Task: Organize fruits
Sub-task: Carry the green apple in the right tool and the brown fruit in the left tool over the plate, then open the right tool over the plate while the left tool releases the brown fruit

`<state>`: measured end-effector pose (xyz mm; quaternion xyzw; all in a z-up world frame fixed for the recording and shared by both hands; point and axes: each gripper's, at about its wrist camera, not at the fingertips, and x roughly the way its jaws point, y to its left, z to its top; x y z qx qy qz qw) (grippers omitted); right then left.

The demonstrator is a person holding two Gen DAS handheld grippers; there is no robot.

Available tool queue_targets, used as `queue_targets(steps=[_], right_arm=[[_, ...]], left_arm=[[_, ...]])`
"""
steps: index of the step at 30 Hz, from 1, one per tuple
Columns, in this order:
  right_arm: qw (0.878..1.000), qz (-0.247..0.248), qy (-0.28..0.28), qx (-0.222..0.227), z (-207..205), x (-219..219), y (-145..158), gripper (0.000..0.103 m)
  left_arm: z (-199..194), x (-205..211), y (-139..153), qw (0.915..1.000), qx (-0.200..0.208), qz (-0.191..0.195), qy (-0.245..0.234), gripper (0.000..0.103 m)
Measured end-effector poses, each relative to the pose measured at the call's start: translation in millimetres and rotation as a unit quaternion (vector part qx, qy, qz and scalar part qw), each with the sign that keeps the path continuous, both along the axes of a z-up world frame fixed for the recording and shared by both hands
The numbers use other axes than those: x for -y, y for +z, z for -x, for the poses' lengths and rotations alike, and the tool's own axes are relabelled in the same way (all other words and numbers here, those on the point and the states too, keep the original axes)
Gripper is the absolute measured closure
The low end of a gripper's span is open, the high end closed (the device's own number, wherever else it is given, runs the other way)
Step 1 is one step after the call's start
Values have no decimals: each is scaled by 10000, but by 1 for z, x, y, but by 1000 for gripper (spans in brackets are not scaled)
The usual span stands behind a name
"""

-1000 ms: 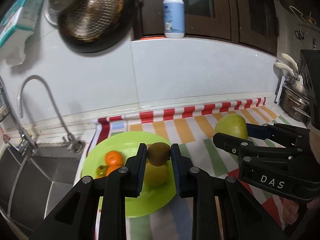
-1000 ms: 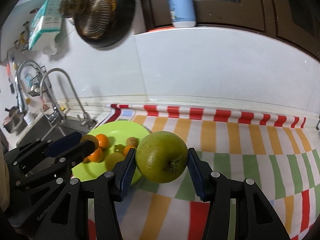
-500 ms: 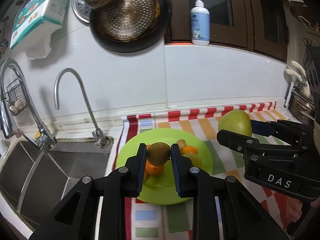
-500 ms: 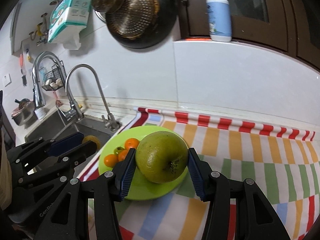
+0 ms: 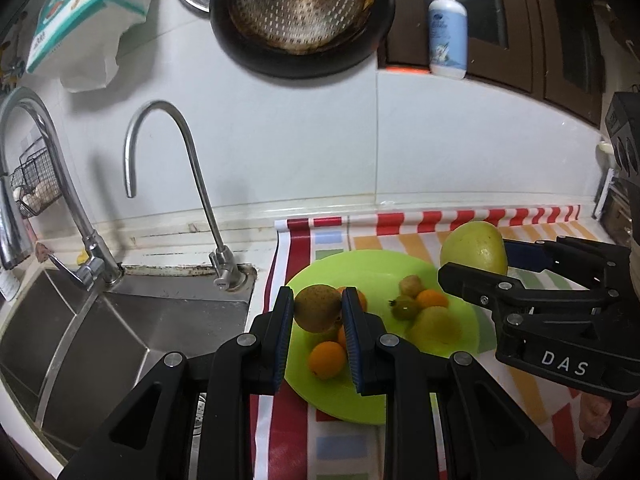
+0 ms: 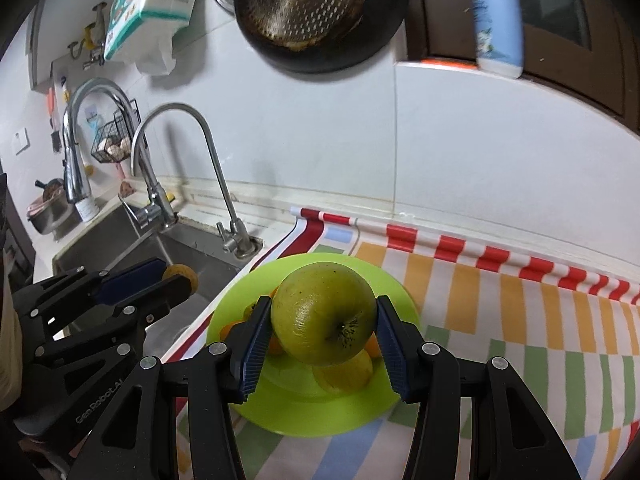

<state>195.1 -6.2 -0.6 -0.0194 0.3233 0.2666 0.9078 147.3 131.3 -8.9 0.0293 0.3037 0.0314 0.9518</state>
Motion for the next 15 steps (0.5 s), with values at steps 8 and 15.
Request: queue_targets(steps=[8, 15], right_arm=[[9994, 161, 91, -295, -39, -19, -28, 51], [9983, 303, 46, -499, -74, -31, -45, 51]], left_arm=[[-42, -11, -25, 9996, -274, 80, -38, 78], [-71, -20, -48, 9983, -574, 95, -59, 78]])
